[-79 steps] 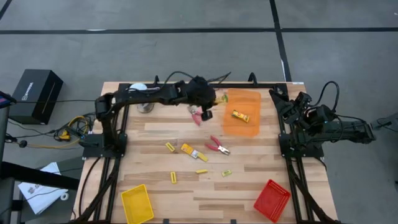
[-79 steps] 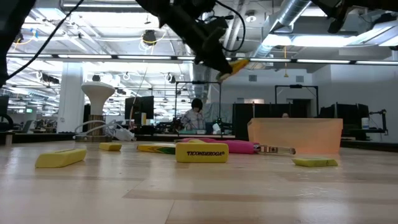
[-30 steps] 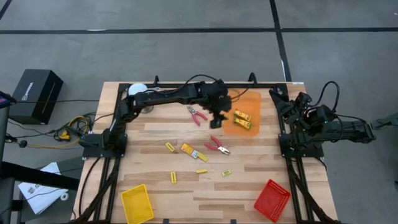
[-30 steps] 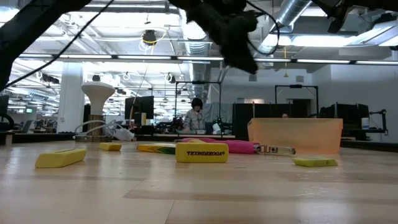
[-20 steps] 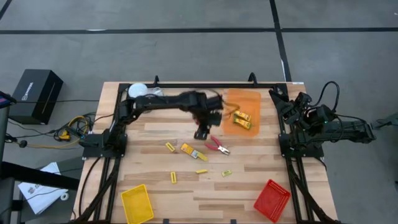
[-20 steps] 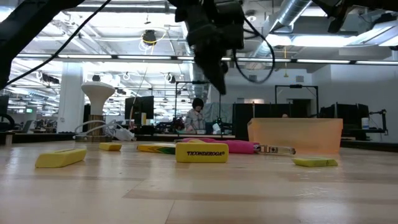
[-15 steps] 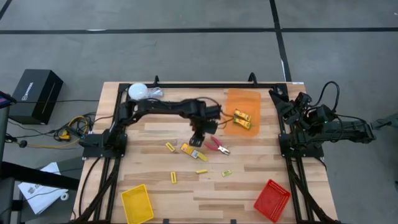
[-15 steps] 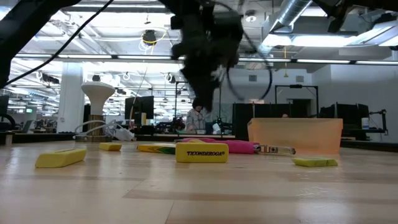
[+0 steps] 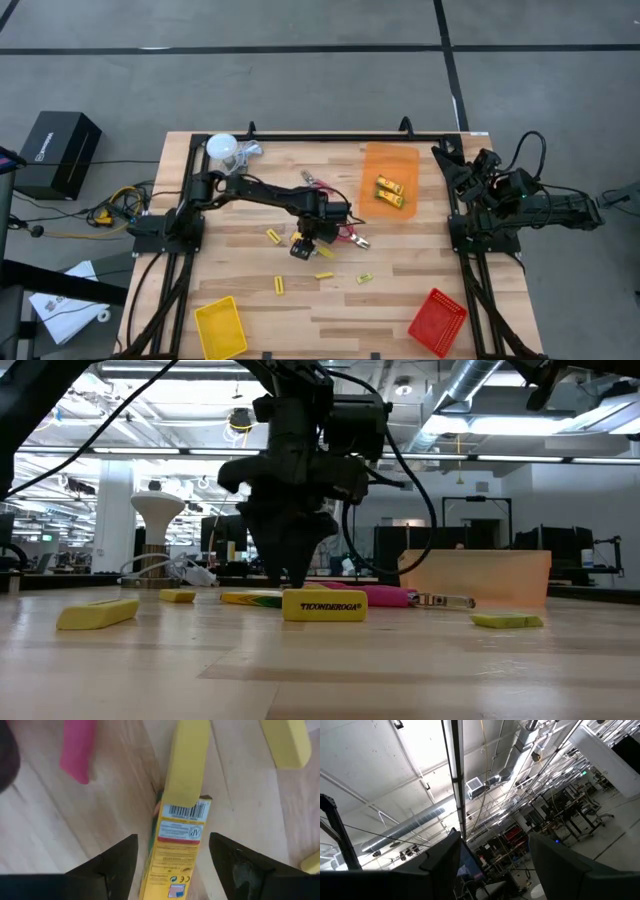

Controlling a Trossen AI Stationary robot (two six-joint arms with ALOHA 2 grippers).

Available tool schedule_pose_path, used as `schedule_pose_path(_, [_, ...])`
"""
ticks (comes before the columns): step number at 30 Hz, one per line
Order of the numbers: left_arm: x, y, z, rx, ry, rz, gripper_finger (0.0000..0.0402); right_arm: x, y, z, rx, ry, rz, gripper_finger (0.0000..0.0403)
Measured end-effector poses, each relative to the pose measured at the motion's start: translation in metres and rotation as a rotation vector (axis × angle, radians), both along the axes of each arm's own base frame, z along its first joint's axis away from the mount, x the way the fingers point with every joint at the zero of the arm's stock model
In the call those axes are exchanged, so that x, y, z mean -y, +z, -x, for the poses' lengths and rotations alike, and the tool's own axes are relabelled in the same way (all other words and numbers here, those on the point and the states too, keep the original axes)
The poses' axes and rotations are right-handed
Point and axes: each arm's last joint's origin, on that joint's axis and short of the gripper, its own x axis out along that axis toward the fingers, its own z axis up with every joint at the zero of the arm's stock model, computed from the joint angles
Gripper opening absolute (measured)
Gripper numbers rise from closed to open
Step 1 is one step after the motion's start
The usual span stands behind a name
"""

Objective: Pick & Place School Supplies
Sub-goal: Put the yellow crayon bag into the orange bin

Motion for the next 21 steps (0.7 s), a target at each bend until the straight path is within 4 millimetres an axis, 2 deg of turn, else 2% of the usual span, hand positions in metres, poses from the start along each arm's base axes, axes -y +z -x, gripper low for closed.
schedule_pose_path(13, [0.011,-0.021,0.010,-0.007,0.001,-0.051,0.0241,0.000,0.000,0.000,0.001,0.004,-0.001,0.0225])
schedule_pose_path(21, [0.020,-0.034,0.015,0.008,0.009,-0.104,0.0222,0.000,0.000,0.000,0.001,0.003,-0.001,0.0225])
